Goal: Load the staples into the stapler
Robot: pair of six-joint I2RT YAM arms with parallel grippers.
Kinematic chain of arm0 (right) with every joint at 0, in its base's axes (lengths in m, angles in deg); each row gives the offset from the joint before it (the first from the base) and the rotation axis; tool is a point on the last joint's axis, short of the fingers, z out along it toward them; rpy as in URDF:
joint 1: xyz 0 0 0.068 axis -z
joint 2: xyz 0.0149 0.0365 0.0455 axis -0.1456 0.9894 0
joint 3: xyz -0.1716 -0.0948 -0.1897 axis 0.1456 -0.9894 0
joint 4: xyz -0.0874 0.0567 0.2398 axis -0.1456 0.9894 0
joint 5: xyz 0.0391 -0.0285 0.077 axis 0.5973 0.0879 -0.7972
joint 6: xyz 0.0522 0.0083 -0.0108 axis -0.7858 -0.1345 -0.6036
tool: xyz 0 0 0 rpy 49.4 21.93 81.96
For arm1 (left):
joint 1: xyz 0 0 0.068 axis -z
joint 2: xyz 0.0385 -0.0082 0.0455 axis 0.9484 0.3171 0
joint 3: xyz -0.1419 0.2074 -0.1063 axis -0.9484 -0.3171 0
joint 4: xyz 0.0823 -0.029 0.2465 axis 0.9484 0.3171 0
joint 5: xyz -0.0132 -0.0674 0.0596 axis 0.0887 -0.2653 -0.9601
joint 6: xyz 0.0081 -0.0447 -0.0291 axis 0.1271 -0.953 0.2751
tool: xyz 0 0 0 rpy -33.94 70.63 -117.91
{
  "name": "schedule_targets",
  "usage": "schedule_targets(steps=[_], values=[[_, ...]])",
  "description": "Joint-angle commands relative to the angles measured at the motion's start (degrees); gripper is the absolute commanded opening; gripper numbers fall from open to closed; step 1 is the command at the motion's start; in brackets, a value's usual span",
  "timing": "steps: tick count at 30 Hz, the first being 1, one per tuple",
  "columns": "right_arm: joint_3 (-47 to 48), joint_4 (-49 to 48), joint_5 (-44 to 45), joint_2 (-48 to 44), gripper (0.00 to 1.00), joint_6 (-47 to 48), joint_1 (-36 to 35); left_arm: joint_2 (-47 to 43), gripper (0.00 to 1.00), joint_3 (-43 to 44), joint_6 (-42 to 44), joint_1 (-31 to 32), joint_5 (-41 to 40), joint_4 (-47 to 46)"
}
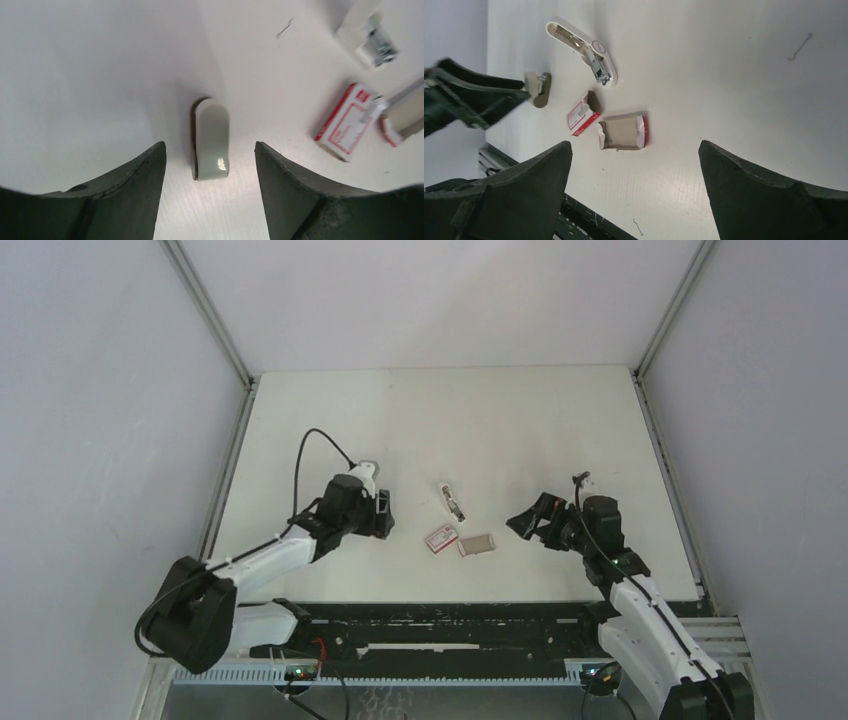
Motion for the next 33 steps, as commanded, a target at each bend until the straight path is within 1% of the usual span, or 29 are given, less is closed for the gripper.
schedule_targets(steps=[1, 3, 5, 10, 12, 19, 24, 28, 31, 33], values=[[3.9, -3.47, 4.63, 3.2, 0.95, 4.36, -4.34, -9.69, 0.7, -0.07, 0.81, -0.36, -0.22, -5.73], [5.02, -4.62, 6.82, 5.94, 0.94, 5.33, -7.39, -11.91, 0.71, -0.58, 0.0, -0.36, 2.67, -9.57], [5.75, -6.44, 8.71, 8.94, 0.91, 5.69, -10.72, -11.2, 0.7, 0.44, -0.32, -0.36, 6.37, -12.26], [8.09, -12.03, 11.73, 17.13, 0.74, 5.08, -16.67, -2.18, 0.63, 7.6, -2.1, -0.16, 16.4, -16.6], [8.77, -14.62, 12.07, 20.34, 0.69, 4.44, -18.08, 1.68, 0.62, 10.07, -2.9, 0.32, 18.82, -19.12], [12.47, -21.83, 11.03, 32.16, 0.58, 2.49, -21.09, 15.31, 0.6, 19.77, -2.36, 2.37, 22.37, -21.09], [15.09, -24.85, 9.71, 39.96, 0.54, 1.81, -21.87, 22.4, 0.6, 24.01, -2.02, 2.57, 25.5, -23.34], [16.76, -26.99, 8.12, 45.43, 0.48, 1.17, -22.33, 26.39, 0.59, 26.65, -0.87, 3.54, 25.86, -22.94], [18.12, -27.85, 6.9, 48.43, 0.43, 0.76, -22.67, 27.95, 0.59, 27.42, -0.38, 3.68, 25.38, -22.54], [18.8, -28.62, 6.24, 50.12, 0.41, 0.54, -22.86, 28.2, 0.59, 27.41, 0.14, 3.82, 24.59, -21.99]])
